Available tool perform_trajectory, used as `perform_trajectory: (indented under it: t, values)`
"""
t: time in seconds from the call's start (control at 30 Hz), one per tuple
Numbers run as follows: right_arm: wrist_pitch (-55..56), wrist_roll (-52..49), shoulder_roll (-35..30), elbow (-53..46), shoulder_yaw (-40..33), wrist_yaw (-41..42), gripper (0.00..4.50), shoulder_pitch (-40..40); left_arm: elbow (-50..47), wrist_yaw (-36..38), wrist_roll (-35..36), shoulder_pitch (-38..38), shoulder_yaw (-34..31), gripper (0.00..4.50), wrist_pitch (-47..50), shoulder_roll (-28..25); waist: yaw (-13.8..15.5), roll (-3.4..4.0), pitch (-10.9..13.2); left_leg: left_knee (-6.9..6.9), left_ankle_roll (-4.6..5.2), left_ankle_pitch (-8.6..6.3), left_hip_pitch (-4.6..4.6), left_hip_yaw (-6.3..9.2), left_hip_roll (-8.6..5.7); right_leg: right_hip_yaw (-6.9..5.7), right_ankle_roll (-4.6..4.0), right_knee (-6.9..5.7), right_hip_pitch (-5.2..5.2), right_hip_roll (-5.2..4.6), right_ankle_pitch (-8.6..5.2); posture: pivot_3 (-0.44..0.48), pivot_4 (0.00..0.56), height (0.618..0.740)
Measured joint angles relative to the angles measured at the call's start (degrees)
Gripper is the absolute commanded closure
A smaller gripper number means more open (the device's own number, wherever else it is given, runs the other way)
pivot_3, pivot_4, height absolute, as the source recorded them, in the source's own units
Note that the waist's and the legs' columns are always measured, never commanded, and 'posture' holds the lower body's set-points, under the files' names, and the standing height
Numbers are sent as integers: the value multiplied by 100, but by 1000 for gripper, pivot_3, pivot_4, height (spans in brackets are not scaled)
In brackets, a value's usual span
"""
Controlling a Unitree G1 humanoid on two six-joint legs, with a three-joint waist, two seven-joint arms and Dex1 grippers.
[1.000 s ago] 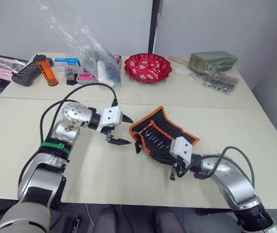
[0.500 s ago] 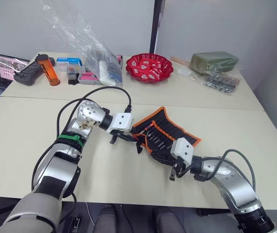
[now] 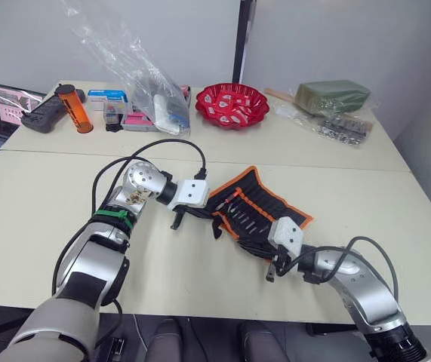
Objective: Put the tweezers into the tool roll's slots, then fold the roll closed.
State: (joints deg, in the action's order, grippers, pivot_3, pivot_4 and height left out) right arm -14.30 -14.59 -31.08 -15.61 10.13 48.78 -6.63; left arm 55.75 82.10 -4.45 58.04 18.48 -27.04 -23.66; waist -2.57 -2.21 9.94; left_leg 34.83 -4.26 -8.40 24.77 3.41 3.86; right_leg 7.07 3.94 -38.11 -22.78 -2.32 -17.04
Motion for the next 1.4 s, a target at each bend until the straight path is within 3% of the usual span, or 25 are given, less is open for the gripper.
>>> perform_trajectory:
  t: [0.3, 0.47, 0.73, 0.93, 1.13, 1.4]
  values:
    - [1374, 474, 461, 2033, 196, 136, 4500, -1306, -646, -85, 44, -326, -185, 4452, 459, -604, -74, 3, 2, -2, 2, 1, -21, 0, 1, 1, 1, -2, 18, 2, 3, 0, 150, 729]
    - [2245, 833, 885, 3581, 445, 272, 4500, -2336, -1266, -231, 186, -871, -398, 4452, 775, -1047, -143, 10, 8, -4, 2, 2, -26, 0, 3, 1, -4, -5, 20, 2, 6, 0, 150, 729]
    - [3695, 1344, 1681, 6017, 618, 355, 4500, -3835, -2994, -482, 585, -2112, -864, 4452, 1830, -1857, -161, 18, 14, -12, 2, 2, -43, 2, 5, 0, -38, -15, 29, 3, 25, 0, 150, 729]
    - [4505, 1589, 2032, 7026, 667, 312, 4500, -4437, -4598, -737, 1074, -3209, -1308, 4452, 2880, -2431, -168, 27, 23, -15, 2, 2, -46, 2, 7, -1, -39, -19, 29, 3, 25, 0, 150, 729]
    - [4647, 1459, 1767, 6852, 540, 685, 4500, -4225, -5853, -1221, 1383, -3819, -1325, 4452, 3935, -2247, -57, 28, 30, -3, 2, 2, -47, 5, 6, -5, -37, -19, 38, 3, 24, 0, 150, 729]
    - [2318, 289, 707, 3448, 487, 1895, 4500, -2261, -6073, -1239, 1526, -3843, -1161, 4452, 4055, -2241, -46, 41, 37, -7, 2, 1, -48, 2, 6, -2, -36, -18, 37, 3, 21, 0, 150, 729]
